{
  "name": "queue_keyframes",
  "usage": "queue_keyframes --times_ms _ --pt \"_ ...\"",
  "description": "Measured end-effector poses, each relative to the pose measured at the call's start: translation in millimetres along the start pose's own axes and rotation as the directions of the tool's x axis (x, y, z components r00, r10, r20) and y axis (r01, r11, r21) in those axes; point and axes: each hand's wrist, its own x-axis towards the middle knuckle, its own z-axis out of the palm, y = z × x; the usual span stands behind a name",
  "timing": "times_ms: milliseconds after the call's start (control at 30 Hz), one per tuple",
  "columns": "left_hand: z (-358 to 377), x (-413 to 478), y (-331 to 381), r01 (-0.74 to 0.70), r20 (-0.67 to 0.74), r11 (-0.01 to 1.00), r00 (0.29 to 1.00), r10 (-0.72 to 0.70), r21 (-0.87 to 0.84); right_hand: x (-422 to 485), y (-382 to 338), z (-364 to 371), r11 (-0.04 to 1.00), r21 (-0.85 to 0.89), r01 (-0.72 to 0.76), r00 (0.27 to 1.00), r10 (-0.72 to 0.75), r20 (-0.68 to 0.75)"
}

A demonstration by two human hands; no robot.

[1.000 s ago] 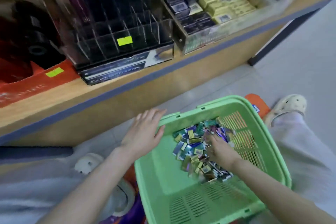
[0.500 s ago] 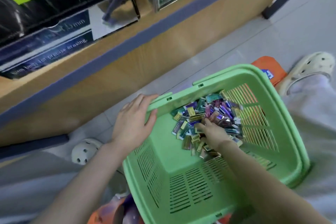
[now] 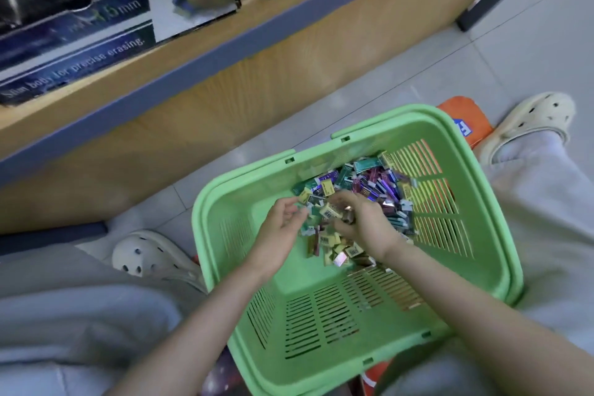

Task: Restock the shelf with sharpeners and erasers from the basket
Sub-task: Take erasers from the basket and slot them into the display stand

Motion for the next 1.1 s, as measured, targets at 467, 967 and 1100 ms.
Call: queue_keyframes --times_ms 467,967,1100 --pt "-3 7 0 0.228 0.090 0.759 0.972 -0.219 -0.610 -36 -48 5 0.961 -0.092 0.261 0.963 -0.254 0.086" --pt "-6 11 -12 0.336 0.087 0.731 0.930 -0.357 -0.594 26 71 -16 0.786 -0.571 -0.235 0.971 0.219 -0.097" --pt "-5 11 -12 0.352 0.099 0.719 0.924 -0.369 -0.600 30 67 -15 0.807 -0.487 -0.334 0.938 0.335 -0.088"
